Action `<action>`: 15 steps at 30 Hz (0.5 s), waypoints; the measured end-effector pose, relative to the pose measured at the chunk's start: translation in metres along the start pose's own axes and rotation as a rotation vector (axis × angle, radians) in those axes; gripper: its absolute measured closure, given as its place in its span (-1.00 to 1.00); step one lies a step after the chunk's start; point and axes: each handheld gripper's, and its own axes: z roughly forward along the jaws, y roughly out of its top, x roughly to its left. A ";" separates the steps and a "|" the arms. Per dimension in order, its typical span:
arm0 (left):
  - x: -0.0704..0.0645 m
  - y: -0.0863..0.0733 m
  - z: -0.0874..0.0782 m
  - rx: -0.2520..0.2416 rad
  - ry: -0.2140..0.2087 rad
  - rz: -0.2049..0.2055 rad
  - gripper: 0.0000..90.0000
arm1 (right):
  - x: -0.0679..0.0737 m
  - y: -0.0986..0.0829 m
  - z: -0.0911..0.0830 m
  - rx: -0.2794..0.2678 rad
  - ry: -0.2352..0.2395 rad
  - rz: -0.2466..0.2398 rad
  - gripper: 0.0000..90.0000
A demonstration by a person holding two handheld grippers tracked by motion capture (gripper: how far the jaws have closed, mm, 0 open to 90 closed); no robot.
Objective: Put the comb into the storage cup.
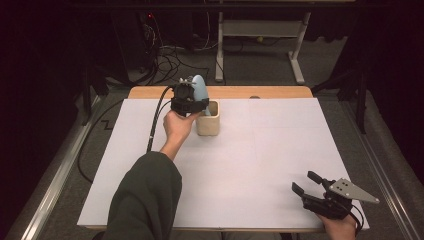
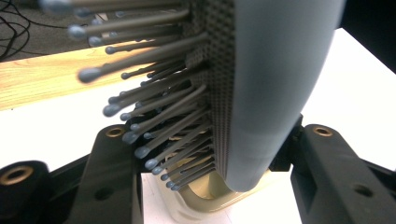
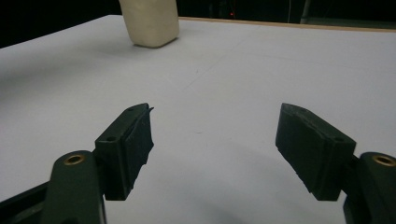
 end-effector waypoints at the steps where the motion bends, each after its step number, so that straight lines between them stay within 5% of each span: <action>1: 0.000 0.000 0.000 0.001 -0.001 0.000 0.14 | 0.000 0.000 0.000 0.000 0.000 0.000 -0.38; 15: 0.000 -0.002 0.003 0.017 0.013 0.018 0.10 | 0.000 0.000 0.000 -0.001 0.000 0.003 -0.39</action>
